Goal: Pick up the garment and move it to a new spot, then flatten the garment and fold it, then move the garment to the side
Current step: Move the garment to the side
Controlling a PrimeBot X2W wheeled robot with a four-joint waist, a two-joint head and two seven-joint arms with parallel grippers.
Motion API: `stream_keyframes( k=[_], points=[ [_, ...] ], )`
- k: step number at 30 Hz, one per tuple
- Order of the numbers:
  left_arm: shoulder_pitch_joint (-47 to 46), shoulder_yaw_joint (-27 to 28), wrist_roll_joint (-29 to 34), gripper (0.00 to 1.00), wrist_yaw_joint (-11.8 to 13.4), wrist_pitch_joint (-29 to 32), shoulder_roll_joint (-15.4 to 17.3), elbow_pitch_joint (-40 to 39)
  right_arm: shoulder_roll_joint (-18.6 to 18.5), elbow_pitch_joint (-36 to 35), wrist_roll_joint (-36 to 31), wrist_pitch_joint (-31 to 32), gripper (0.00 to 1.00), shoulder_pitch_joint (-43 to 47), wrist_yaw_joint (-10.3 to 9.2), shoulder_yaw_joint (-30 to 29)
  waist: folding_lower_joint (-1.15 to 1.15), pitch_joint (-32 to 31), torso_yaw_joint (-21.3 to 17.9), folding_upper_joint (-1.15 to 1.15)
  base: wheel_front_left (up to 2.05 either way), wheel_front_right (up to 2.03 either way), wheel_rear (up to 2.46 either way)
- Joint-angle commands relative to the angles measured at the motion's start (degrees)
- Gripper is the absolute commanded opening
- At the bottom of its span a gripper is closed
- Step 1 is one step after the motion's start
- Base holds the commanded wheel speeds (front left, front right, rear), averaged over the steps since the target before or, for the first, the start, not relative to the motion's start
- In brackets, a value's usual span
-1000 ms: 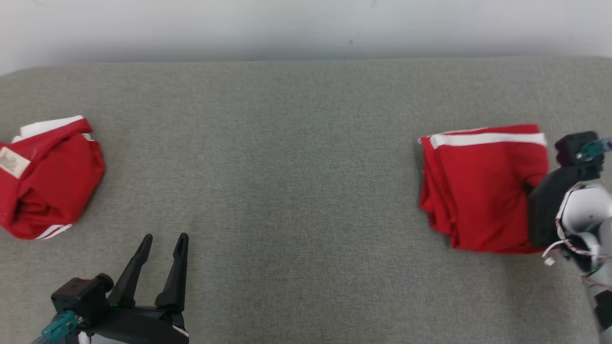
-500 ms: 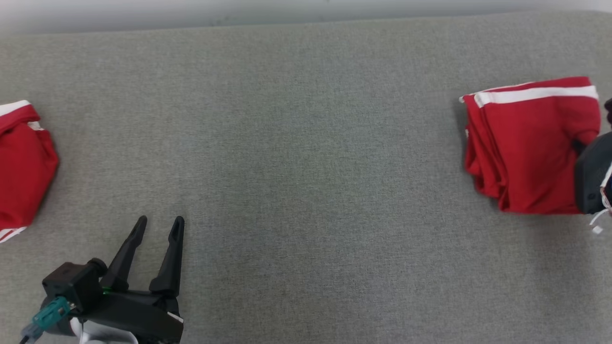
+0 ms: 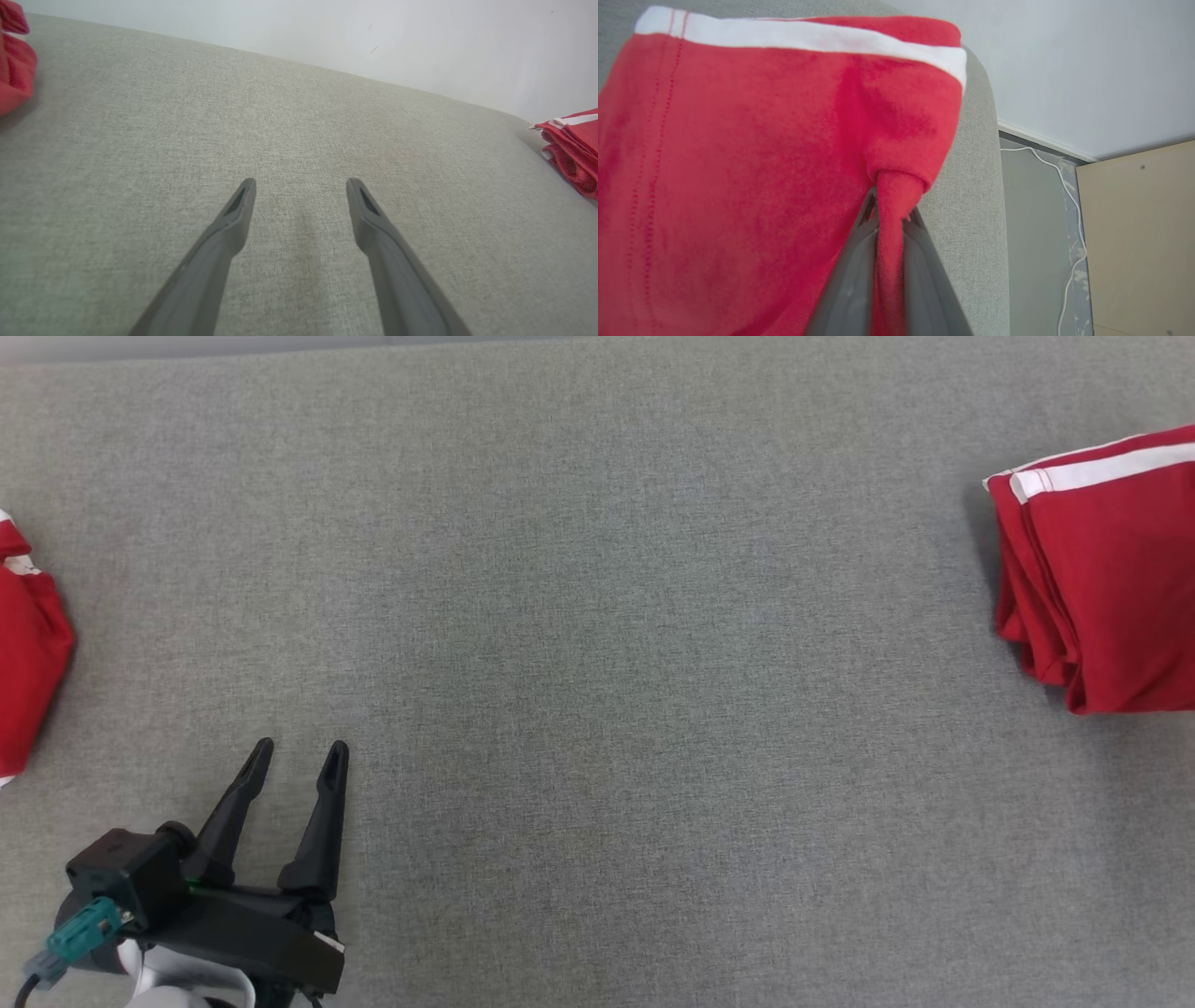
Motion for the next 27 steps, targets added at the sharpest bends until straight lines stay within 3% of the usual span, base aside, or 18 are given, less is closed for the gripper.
stream_keyframes(
  k=[1, 9, 14, 15, 16, 17, 27],
  points=[
    [-0.5, 0.4, 0.1, 1.00, 0.3, 0.0, 0.6, -0.3, -0.6, 0.0, 0.4, -0.9, 0.00, -0.6, -0.13, 0.2, -0.01, 0.1, 0.2, -0.01, 0.00, 0.00, 0.00],
    [0.1, 0.5, -0.1, 1.00, 0.8, 0.6, 1.5, -1.4, -3.4, 0.5, -1.4, -1.4, 0.00, -1.2, -0.13, 1.0, -0.01, 0.0, 1.0, -0.01, 0.00, 0.00, 0.00],
    [0.3, 0.3, -0.2, 1.00, 1.2, 0.6, 1.3, -1.6, -3.2, 1.0, -1.7, -2.1, 0.02, -1.2, -0.13, 0.4, -0.01, -0.5, 1.1, -0.01, 0.00, 0.00, 0.00],
    [0.4, 0.3, -0.3, 1.00, 1.2, 0.5, 1.2, -1.5, -2.8, 1.0, -1.8, -2.3, 0.25, -1.0, -0.13, 0.4, -0.01, -0.7, 1.1, -0.01, 0.00, 0.00, 0.00],
    [0.4, 0.2, -0.4, 1.00, 1.1, 0.4, 1.2, -1.5, -2.5, 0.9, -1.9, -2.4, 0.73, -0.8, -0.13, 0.6, -0.01, -0.8, 1.0, -0.01, 0.00, 0.00, 0.00],
    [0.4, 0.2, -0.5, 1.00, 1.1, 0.4, 1.1, -1.5, -2.2, 1.4, -2.1, -2.0, 1.00, -0.8, -0.13, 0.1, -0.01, -1.0, 1.0, -0.01, 0.00, 0.00, 0.00],
    [0.5, -0.2, -0.9, 1.00, 0.8, 0.2, 0.9, -0.8, -1.2, 1.0, -3.8, -2.5, 1.00, 0.0, -0.13, 0.2, -0.01, -2.8, 1.0, -0.01, 0.00, 0.00, 0.00]
  ],
)
